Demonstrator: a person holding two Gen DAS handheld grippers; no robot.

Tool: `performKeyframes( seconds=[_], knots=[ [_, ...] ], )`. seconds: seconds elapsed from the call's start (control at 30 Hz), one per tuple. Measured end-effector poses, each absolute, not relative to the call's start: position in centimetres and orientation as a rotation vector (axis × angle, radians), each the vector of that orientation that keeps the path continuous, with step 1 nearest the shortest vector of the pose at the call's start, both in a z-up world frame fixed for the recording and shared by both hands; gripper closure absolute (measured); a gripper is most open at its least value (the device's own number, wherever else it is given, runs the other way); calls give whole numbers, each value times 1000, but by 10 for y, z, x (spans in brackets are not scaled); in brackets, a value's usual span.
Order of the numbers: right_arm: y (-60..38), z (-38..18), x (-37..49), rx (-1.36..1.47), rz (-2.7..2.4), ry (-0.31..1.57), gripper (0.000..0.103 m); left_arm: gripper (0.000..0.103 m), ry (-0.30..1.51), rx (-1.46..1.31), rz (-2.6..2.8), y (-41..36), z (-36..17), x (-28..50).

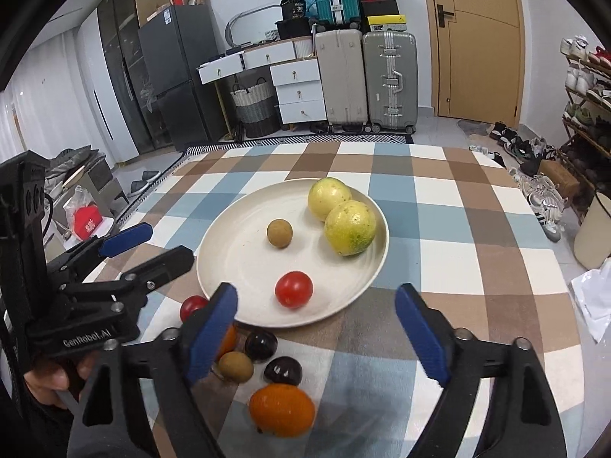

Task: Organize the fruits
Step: 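Place the kiwi on the plate with the right tool while the left tool places the tomato, then grasp the orange with the right tool while the left tool grasps a small orange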

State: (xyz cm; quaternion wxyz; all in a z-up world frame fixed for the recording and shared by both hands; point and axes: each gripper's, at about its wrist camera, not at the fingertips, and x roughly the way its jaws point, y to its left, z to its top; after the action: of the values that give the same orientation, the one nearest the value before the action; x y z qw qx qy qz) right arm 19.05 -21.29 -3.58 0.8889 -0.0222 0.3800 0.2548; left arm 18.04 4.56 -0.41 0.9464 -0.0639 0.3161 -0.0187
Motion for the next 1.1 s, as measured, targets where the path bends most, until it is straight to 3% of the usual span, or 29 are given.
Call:
performKeyframes(
  seconds=[0.13, 1.1],
  knots=[
    [-219, -34, 182, -69, 494, 801, 3, 1, 629, -151, -28, 52, 0, 168],
    [-222, -76, 145, -116, 483, 925, 0, 1, 764, -50, -75, 27, -28, 143]
  ],
)
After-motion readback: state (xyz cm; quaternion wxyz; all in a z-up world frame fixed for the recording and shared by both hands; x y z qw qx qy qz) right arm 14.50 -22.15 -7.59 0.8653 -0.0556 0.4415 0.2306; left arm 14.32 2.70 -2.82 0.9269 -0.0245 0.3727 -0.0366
